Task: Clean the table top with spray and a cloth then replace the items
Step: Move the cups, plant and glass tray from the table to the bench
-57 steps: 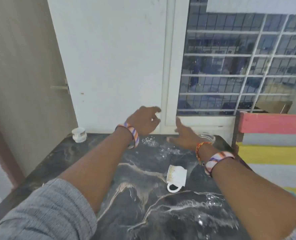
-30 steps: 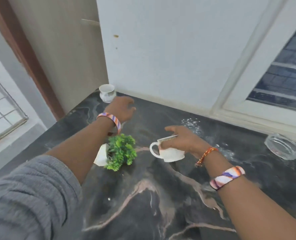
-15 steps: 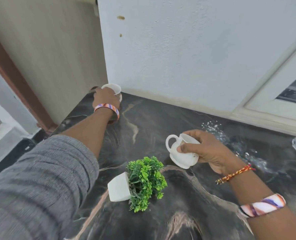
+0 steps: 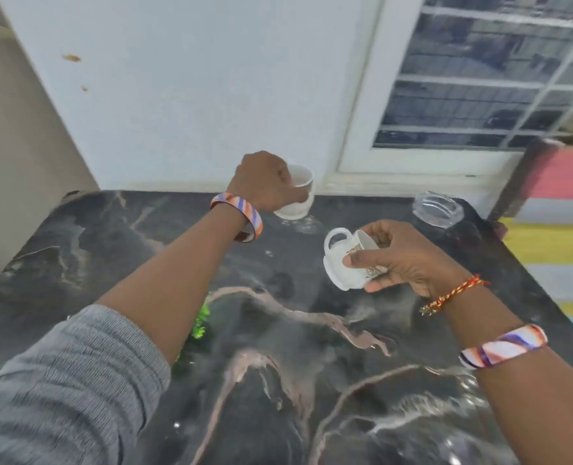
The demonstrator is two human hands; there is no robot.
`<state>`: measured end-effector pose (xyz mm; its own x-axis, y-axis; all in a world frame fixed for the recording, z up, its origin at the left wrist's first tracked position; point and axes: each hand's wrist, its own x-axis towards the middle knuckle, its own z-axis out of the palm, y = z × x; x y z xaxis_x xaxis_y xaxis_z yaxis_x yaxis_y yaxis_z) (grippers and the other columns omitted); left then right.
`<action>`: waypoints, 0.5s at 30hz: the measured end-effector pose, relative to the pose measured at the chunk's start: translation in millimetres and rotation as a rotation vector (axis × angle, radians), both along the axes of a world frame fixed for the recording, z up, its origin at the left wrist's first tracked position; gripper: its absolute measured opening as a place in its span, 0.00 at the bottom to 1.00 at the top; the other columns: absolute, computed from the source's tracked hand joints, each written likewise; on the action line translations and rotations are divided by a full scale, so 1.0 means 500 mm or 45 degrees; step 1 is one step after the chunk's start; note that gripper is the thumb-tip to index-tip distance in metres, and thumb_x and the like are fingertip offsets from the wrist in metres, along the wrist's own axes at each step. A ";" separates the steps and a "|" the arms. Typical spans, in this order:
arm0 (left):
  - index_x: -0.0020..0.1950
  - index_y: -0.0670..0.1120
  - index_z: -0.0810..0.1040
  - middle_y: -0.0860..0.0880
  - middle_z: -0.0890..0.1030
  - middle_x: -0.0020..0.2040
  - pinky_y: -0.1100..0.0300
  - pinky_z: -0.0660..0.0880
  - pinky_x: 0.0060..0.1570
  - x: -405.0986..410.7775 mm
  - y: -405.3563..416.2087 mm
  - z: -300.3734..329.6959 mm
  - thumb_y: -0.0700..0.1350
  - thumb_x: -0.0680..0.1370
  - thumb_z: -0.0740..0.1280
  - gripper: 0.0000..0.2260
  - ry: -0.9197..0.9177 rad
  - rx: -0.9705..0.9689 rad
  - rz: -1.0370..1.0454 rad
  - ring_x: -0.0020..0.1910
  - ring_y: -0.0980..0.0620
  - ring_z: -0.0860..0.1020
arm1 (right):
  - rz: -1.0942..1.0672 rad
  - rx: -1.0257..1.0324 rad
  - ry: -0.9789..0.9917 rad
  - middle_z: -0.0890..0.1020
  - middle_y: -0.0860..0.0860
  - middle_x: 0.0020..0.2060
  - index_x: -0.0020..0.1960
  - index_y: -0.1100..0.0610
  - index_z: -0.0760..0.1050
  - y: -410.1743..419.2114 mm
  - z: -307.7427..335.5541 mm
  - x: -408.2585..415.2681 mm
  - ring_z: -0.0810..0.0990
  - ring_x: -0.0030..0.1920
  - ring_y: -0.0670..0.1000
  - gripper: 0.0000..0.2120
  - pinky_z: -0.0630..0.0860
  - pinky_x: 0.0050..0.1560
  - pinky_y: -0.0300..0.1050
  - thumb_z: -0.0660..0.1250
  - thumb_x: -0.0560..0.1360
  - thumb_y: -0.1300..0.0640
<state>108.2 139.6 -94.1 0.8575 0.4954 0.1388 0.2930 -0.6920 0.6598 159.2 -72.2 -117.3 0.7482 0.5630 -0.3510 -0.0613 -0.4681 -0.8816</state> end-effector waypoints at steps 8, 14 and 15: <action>0.60 0.51 0.73 0.50 0.76 0.55 0.58 0.72 0.52 0.125 -0.451 0.013 0.53 0.61 0.71 0.28 0.104 0.048 -0.636 0.53 0.49 0.75 | -0.079 -0.023 -0.141 0.73 0.53 0.57 0.60 0.49 0.71 -0.419 0.035 0.059 0.78 0.47 0.52 0.27 0.82 0.35 0.49 0.72 0.67 0.69; 0.49 0.46 0.79 0.49 0.79 0.46 0.61 0.71 0.39 0.205 -0.765 0.008 0.54 0.56 0.67 0.24 0.169 0.171 -0.873 0.46 0.49 0.76 | -0.139 -0.175 -0.235 0.72 0.56 0.45 0.47 0.52 0.73 -0.731 0.056 0.092 0.75 0.40 0.57 0.18 0.79 0.41 0.53 0.68 0.67 0.74; 0.51 0.46 0.79 0.50 0.79 0.47 0.62 0.71 0.41 0.217 -0.806 0.005 0.54 0.56 0.68 0.25 0.173 0.179 -0.895 0.47 0.49 0.76 | -0.161 -0.207 -0.251 0.72 0.55 0.44 0.45 0.51 0.73 -0.775 0.056 0.097 0.74 0.38 0.57 0.18 0.79 0.38 0.51 0.67 0.67 0.73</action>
